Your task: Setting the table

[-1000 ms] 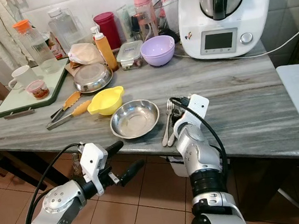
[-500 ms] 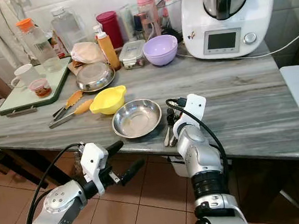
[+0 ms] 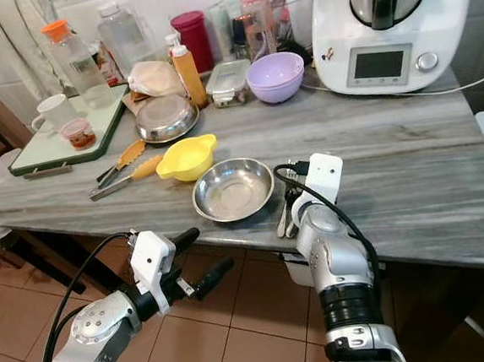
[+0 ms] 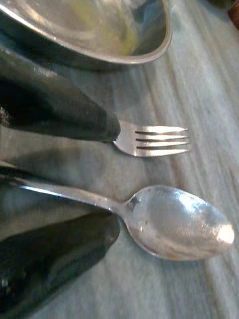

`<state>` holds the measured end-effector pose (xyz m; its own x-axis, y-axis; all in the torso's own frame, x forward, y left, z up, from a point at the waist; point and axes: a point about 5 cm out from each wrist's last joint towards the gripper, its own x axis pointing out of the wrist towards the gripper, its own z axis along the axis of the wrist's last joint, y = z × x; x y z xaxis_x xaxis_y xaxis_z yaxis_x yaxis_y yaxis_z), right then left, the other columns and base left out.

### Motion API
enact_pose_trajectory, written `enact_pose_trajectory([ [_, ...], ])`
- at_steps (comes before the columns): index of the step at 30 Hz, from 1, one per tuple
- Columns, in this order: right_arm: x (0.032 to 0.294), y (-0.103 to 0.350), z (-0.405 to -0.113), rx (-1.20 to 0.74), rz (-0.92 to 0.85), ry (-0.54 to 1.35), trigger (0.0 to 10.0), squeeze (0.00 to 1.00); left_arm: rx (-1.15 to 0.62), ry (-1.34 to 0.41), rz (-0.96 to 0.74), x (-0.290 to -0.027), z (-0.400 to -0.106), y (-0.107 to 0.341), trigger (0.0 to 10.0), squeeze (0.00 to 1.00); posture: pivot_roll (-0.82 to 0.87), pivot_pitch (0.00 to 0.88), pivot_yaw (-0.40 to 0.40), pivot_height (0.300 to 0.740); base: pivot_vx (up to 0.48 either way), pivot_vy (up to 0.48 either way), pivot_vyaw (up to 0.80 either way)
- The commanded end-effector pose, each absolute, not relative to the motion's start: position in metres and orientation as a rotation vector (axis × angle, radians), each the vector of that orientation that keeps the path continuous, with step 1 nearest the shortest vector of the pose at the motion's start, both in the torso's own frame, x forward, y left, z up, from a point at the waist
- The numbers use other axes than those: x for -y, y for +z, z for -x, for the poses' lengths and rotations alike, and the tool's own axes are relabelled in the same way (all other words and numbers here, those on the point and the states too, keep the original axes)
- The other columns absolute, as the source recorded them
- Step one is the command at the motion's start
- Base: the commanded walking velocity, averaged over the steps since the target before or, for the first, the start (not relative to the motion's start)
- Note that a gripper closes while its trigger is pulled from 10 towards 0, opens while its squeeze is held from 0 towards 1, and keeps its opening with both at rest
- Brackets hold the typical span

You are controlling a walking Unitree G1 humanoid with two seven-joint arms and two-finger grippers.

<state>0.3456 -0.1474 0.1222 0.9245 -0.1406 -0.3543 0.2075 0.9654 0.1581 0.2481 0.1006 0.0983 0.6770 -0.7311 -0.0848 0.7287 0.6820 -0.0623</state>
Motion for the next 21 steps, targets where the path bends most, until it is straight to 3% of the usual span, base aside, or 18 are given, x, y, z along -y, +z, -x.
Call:
enact_pose_trajectory([
  [1, 0.154, 0.089, -0.331, -0.52, -0.183, -0.243, 6.2, 0.0, -0.11, -0.809, 0.005, -0.104, -0.25, 0.098, 10.0, 0.0, -0.19, 0.034, 0.182, 0.74, 0.0, 0.0, 0.0],
  [2, 0.156, 0.089, -0.33, -0.525, -0.189, -0.254, 8.4, 0.0, -0.11, -0.809, 0.005, -0.104, -0.25, 0.098, 10.0, 0.0, -0.19, 0.034, 0.182, 0.74, 0.0, 0.0, 0.0],
  [4, 0.16, 0.089, -0.328, -0.535, -0.184, -0.27, 8.7, 0.0, -0.11, -0.809, 0.004, -0.105, -0.25, 0.098, 10.0, 0.0, -0.19, 0.037, 0.185, 0.74, 0.0, 0.0, 0.0],
  [5, 0.162, 0.088, -0.327, -0.541, -0.183, -0.272, 8.1, 0.0, -0.11, -0.809, 0.004, -0.105, -0.25, 0.098, 10.0, 0.0, -0.19, 0.039, 0.186, 0.74, 0.0, 0.0, 0.0],
  [6, 0.163, 0.088, -0.327, -0.545, -0.184, -0.272, 8.1, 0.0, -0.11, -0.81, 0.003, -0.105, -0.25, 0.098, 10.0, 0.0, -0.19, 0.039, 0.186, 0.74, 0.0, 0.0, 0.0],
  [7, 0.164, 0.087, -0.326, -0.547, -0.185, -0.274, 4.0, 0.0, -0.11, -0.81, 0.003, -0.105, -0.25, 0.098, 10.0, 0.0, -0.19, 0.039, 0.186, 0.74, 0.0, 0.0, 0.0],
  [8, 0.164, 0.086, -0.326, -0.549, -0.187, -0.273, 4.0, 0.0, -0.109, -0.81, 0.003, -0.105, -0.25, 0.099, 10.0, 0.0, -0.19, 0.04, 0.185, 0.74, 0.0, 0.0, 0.0],
  [9, 0.165, 0.085, -0.325, -0.554, -0.188, -0.272, 2.6, 0.0, -0.11, -0.811, 0.003, -0.105, -0.25, 0.099, 10.0, 0.0, -0.2, 0.041, 0.186, 0.74, 0.0, 0.0, 0.0],
  [10, 0.166, 0.084, -0.324, -0.562, -0.189, -0.269, 1.9, 0.0, -0.11, -0.812, 0.005, -0.105, -0.25, 0.098, 10.0, 0.0, -0.2, 0.042, 0.185, 0.74, 0.0, 0.0, 0.0],
  [11, 0.166, 0.083, -0.324, -0.564, -0.189, -0.269, 1.9, 0.0, -0.11, -0.812, 0.005, -0.104, -0.25, 0.098, 10.0, 0.0, -0.2, 0.042, 0.185, 0.74, 0.0, 0.0, 0.0],
  [12, 0.167, 0.083, -0.324, -0.568, -0.193, -0.271, 1.3, 0.0, -0.11, -0.812, 0.005, -0.104, -0.25, 0.098, 10.0, 0.0, -0.2, 0.042, 0.185, 0.74, 0.0, 0.0, 0.0],
  [18, 0.169, 0.083, -0.326, -0.584, -0.205, -0.268, 2.0, 0.0, -0.111, -0.81, 0.007, -0.104, -0.249, 0.098, 10.0, 0.0, -0.2, 0.044, 0.184, 0.74, 0.0, 0.0, 0.0],
  [21, 0.169, 0.083, -0.326, -0.597, -0.21, -0.262, 1.9, 0.0, -0.113, -0.81, 0.008, -0.105, -0.25, 0.097, 10.0, 0.0, -0.2, 0.044, 0.184, 0.74, 0.0, 0.0, 0.0],
])
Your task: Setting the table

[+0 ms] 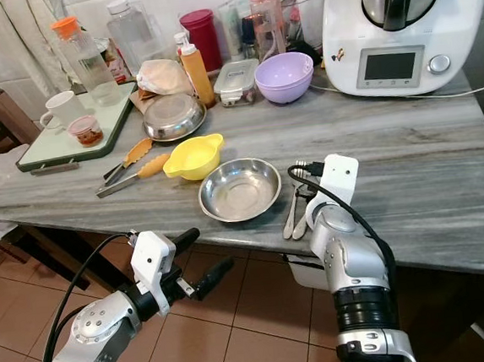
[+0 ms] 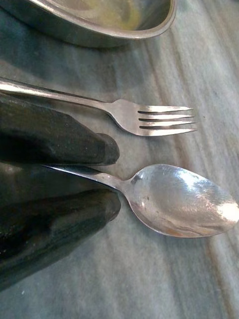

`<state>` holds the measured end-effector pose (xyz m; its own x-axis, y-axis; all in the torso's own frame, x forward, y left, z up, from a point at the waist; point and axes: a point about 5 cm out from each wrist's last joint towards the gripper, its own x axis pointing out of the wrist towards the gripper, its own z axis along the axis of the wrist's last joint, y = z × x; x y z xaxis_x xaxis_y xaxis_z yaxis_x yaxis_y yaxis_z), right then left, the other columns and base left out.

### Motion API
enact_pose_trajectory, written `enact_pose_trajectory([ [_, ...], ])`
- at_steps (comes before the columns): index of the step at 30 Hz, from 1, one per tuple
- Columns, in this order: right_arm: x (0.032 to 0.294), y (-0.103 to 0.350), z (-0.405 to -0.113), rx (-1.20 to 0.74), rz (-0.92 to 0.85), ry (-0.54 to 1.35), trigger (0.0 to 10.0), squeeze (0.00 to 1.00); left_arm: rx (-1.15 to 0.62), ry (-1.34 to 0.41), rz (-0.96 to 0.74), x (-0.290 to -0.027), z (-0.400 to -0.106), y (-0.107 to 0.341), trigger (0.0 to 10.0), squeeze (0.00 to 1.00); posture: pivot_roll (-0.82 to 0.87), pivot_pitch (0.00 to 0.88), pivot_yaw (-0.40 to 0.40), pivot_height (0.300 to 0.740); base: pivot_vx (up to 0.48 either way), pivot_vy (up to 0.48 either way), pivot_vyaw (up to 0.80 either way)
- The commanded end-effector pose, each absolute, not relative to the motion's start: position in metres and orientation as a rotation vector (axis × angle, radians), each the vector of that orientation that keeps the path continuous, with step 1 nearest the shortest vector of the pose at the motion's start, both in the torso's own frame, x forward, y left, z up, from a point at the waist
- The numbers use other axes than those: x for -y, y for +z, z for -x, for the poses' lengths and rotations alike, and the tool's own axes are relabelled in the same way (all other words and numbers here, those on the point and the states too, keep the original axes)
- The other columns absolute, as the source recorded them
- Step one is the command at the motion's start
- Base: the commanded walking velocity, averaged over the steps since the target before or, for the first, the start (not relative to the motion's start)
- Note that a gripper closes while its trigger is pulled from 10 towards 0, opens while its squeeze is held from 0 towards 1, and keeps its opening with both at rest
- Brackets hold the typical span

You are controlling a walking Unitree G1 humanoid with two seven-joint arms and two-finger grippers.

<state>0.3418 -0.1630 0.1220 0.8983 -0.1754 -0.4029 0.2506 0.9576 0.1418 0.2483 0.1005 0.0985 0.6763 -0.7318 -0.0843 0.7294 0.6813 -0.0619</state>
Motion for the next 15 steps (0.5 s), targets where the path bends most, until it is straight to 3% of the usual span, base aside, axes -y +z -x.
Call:
enact_pose_trajectory([
  [1, 0.1691, 0.0827, -0.3266, -0.601, -0.21, -0.259, 1.8, 0.0, -0.113, -0.81, 0.007, -0.1048, -0.25, 0.0971, 10.0, 0.0, -0.2, 0.045, 0.185, 0.74, 0.0, 0.0, 0.0],
  [6, 0.1699, 0.0806, -0.3279, -0.632, -0.236, -0.235, 1.3, 0.0, -0.121, -0.812, 0.007, -0.1049, -0.2509, 0.0956, 10.0, 0.0, -0.2, 0.045, 0.185, 0.74, 0.0, 0.0, 0.0],
  [9, 0.1687, 0.0793, -0.3289, -0.648, -0.24, -0.205, 2.0, 0.0, -0.123, -0.813, 0.003, -0.1052, -0.2511, 0.0951, 10.0, 0.0, -0.19, 0.048, 0.188, 0.74, 0.0, 0.0, 0.0],
  [15, 0.1715, 0.0786, -0.3304, -0.654, -0.231, -0.199, 2.6, 0.0, -0.125, -0.812, 0.003, -0.106, -0.2509, 0.0948, 10.0, 0.0, -0.19, 0.05, 0.188, 0.74, 0.0, 0.0, 0.0],
])
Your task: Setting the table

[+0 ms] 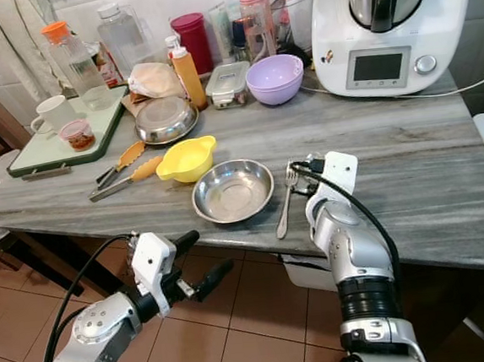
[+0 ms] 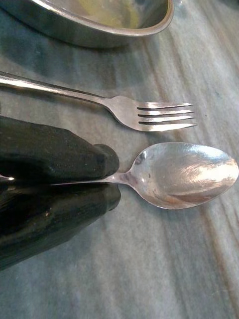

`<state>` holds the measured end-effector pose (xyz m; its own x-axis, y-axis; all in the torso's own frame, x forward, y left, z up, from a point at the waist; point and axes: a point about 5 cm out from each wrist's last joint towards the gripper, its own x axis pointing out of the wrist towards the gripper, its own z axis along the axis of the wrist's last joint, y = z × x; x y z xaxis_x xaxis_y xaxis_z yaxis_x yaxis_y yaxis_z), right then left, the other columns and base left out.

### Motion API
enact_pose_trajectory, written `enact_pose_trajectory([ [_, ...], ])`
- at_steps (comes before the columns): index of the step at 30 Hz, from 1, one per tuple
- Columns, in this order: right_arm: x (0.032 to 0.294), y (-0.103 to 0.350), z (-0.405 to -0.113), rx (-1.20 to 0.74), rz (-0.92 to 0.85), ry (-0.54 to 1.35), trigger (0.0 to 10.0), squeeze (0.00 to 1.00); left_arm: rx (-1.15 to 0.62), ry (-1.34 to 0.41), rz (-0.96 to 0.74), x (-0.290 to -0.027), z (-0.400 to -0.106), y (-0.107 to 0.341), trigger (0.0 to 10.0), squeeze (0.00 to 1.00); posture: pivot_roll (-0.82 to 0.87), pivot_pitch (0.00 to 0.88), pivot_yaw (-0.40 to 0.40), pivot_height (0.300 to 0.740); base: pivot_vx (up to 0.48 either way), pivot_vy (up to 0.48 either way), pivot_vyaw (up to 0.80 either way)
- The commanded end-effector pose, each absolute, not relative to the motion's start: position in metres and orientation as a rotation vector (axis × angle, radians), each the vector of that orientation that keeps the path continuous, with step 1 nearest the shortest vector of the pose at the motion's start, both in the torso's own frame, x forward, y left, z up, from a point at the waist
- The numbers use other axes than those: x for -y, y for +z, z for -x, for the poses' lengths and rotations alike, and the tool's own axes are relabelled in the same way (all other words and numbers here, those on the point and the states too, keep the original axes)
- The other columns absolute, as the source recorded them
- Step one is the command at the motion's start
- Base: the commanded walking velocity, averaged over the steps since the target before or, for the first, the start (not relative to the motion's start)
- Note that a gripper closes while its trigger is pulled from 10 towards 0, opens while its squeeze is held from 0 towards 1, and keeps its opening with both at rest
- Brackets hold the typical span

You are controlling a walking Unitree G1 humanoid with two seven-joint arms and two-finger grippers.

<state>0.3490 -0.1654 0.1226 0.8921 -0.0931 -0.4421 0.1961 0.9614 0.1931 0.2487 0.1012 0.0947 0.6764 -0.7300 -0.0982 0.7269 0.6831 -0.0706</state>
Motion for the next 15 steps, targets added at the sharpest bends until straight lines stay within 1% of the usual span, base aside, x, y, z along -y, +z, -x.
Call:
enact_pose_trajectory([
  [1, 0.171, 0.079, -0.331, -0.654, -0.235, -0.2, 2.5, 0.0, -0.125, -0.812, 0.002, -0.106, -0.251, 0.095, 10.0, 0.0, -0.19, 0.05, 0.188, 0.74, 0.0, 0.0, 0.0],
  [2, 0.171, 0.079, -0.331, -0.654, -0.239, -0.2, 2.5, 0.0, -0.125, -0.811, 0.002, -0.106, -0.251, 0.095, 10.0, 0.0, -0.19, 0.05, 0.188, 0.74, 0.0, 0.0, 0.0],
  [5, 0.168, 0.079, -0.331, -0.653, -0.246, -0.198, 3.1, 0.0, -0.124, -0.81, 0.001, -0.107, -0.25, 0.094, 10.0, 0.0, -0.19, 0.05, 0.189, 0.74, 0.0, 0.0, 0.0],
  [6, 0.166, 0.079, -0.331, -0.65, -0.256, -0.198, 3.9, 0.0, -0.124, -0.81, 0.0, -0.107, -0.25, 0.094, 10.0, 0.0, -0.19, 0.05, 0.189, 0.74, 0.0, 0.0, 0.0],
  [7, 0.166, 0.079, -0.332, -0.648, -0.264, -0.198, 5.8, 0.0, -0.124, -0.81, 0.0, -0.107, -0.25, 0.094, 10.0, 0.0, -0.19, 0.05, 0.189, 0.74, 0.0, 0.0, 0.0],
  [9, 0.165, 0.079, -0.331, -0.647, -0.265, -0.197, 5.8, 0.0, -0.125, -0.81, 0.0, -0.107, -0.25, 0.094, 10.0, 0.0, -0.19, 0.049, 0.189, 0.74, 0.0, 0.0, 0.0],
  [10, 0.164, 0.079, -0.331, -0.646, -0.277, -0.199, 9.7, 0.0, -0.124, -0.81, 0.0, -0.107, -0.25, 0.094, 10.0, 0.0, -0.19, 0.049, 0.19, 0.74, 0.0, 0.0, 0.0],
  [11, 0.164, 0.079, -0.331, -0.646, -0.277, -0.199, 9.7, 0.0, -0.124, -0.81, 0.0, -0.107, -0.25, 0.094, 10.0, 0.0, -0.19, 0.049, 0.19, 0.74, 0.0, 0.0, 0.0],
  [12, 0.163, 0.078, -0.331, -0.645, -0.282, -0.199, 10.0, 0.0, -0.124, -0.809, -0.001, -0.107, -0.25, 0.094, 10.0, 0.0, -0.19, 0.049, 0.189, 0.74, 0.0, 0.0, 0.0],
  [13, 0.163, 0.078, -0.331, -0.645, -0.282, -0.199, 10.0, 0.0, -0.124, -0.809, -0.001, -0.107, -0.25, 0.094, 10.0, 0.0, -0.19, 0.049, 0.189, 0.74, 0.0, 0.0, 0.0],
  [14, 0.161, 0.078, -0.33, -0.646, -0.295, -0.195, 10.0, 0.74, -0.125, -0.809, 0.0, -0.107, -0.25, 0.094, 10.0, 0.0, -0.19, 0.05, 0.189, 0.74, 0.0, 0.0, 0.0],
  [15, 0.16, 0.077, -0.33, -0.646, -0.302, -0.192, 10.0, 1.0, -0.125, -0.809, 0.0, -0.107, -0.25, 0.094, 10.0, 0.0, -0.19, 0.05, 0.189, 0.74, 0.0, 0.0, 0.0],
])
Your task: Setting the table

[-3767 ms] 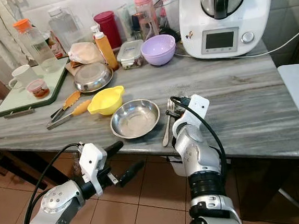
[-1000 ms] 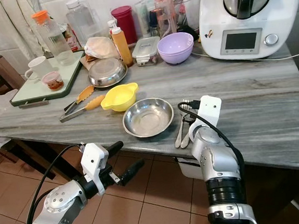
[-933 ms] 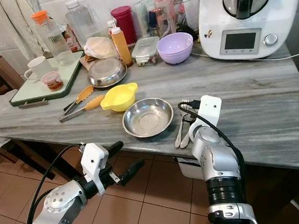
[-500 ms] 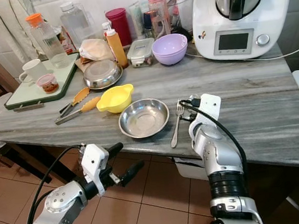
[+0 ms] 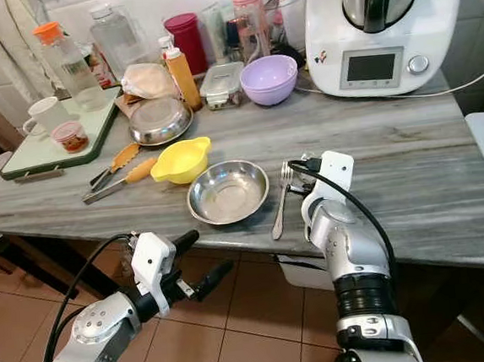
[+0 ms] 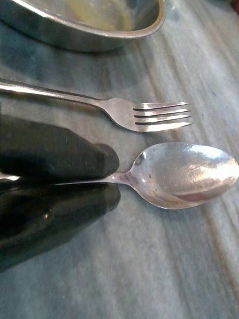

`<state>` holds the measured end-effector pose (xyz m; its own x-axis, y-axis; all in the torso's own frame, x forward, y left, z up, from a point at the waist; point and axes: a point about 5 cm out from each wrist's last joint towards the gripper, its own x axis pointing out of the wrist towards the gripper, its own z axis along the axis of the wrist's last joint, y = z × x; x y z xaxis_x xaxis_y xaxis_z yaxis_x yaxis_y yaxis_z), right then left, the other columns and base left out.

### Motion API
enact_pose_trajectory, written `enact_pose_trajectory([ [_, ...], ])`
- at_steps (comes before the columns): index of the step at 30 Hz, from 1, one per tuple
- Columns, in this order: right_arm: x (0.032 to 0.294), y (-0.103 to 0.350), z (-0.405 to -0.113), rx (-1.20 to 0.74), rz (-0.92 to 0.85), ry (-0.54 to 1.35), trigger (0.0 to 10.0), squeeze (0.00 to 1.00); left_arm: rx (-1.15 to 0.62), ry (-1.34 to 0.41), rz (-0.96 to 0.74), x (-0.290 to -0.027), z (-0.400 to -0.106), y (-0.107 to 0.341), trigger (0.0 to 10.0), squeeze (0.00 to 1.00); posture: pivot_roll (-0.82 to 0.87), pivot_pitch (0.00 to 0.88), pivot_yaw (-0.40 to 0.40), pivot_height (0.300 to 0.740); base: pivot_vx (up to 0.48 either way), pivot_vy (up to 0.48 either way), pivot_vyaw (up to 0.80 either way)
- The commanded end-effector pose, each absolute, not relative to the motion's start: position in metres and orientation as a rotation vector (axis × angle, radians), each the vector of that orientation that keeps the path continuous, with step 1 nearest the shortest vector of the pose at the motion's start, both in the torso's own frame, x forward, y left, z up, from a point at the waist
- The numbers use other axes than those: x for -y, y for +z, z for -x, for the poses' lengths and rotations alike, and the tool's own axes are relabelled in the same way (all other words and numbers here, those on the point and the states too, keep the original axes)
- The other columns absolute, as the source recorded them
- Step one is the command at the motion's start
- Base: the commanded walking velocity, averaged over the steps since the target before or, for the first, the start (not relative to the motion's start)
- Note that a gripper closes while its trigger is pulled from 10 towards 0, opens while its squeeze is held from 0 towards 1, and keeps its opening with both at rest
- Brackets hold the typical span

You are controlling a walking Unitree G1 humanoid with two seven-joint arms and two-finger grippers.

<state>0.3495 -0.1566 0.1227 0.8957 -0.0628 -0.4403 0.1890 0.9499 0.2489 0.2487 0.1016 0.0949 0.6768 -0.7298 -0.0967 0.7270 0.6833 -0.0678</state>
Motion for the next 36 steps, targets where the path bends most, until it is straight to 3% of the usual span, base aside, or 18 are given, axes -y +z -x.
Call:
enact_pose_trajectory([
  [1, 0.159, 0.077, -0.329, -0.642, -0.308, -0.185, 10.0, 1.0, -0.125, -0.809, 0.0, -0.107, -0.25, 0.094, 10.0, 0.0, -0.19, 0.05, 0.189, 0.74, 0.0, 0.0, 0.0],
  [16, 0.159, 0.085, -0.331, -0.605, -0.312, -0.171, 10.0, 1.0, -0.125, -0.809, 0.003, -0.106, -0.25, 0.094, 10.0, 0.0, -0.19, 0.05, 0.188, 0.74, 0.0, 0.0, 0.0],
  [36, 0.164, 0.117, -0.323, -0.425, -0.174, -0.18, 10.0, 1.0, -0.117, -0.793, 0.012, -0.108, -0.253, 0.095, 10.0, 0.0, -0.2, 0.042, 0.188, 0.74, 0.0, 0.0, 0.0],
])
